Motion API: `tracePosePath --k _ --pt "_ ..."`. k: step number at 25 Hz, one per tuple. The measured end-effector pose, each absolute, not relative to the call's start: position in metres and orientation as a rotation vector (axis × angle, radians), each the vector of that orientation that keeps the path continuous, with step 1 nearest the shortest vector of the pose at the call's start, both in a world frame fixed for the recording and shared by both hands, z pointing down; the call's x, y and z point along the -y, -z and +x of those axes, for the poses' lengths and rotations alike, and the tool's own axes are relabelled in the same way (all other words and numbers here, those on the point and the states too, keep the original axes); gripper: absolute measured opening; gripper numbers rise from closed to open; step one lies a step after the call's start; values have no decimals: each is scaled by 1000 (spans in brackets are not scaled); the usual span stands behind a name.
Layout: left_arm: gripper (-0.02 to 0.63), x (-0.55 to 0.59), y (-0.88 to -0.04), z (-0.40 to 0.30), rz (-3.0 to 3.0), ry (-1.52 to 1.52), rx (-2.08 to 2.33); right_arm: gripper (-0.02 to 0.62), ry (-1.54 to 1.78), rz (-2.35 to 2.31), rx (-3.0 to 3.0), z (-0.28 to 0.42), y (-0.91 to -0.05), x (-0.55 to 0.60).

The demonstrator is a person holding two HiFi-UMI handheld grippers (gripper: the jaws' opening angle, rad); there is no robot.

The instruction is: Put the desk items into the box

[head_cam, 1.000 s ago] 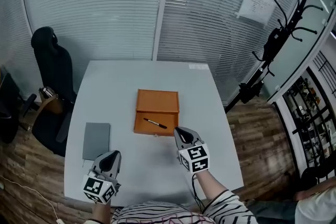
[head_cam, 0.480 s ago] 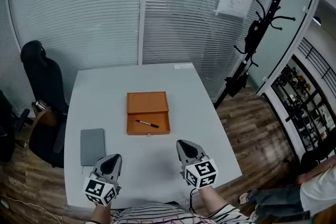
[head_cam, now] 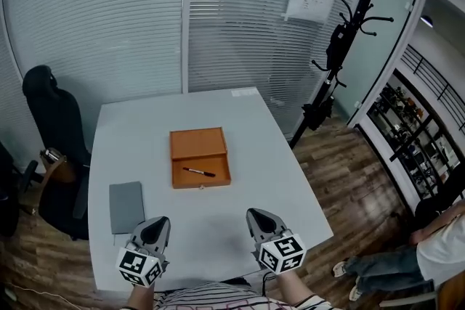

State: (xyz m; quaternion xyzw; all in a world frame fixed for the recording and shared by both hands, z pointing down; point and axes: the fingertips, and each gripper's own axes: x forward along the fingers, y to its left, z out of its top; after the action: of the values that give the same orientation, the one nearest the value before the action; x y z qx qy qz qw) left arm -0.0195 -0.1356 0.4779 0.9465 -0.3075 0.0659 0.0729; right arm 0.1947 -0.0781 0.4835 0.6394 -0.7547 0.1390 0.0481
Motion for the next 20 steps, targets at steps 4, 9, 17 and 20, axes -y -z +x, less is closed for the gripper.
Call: tracePosePath --k 4,9,17,20 --pt "26 134 -479 -21 2845 -199 924 25 -431 1952 2287 194 -489 72" --pt "26 134 -479 -21 2841 -202 935 25 -433 1950 2292 194 -489 74" --pt "26 133 -479 -21 2831 -198 956 25 -428 1923 2313 192 -488 81" --pt "26 134 -480 -21 2827 -201 963 25 -430 1915 2317 192 -489 83"
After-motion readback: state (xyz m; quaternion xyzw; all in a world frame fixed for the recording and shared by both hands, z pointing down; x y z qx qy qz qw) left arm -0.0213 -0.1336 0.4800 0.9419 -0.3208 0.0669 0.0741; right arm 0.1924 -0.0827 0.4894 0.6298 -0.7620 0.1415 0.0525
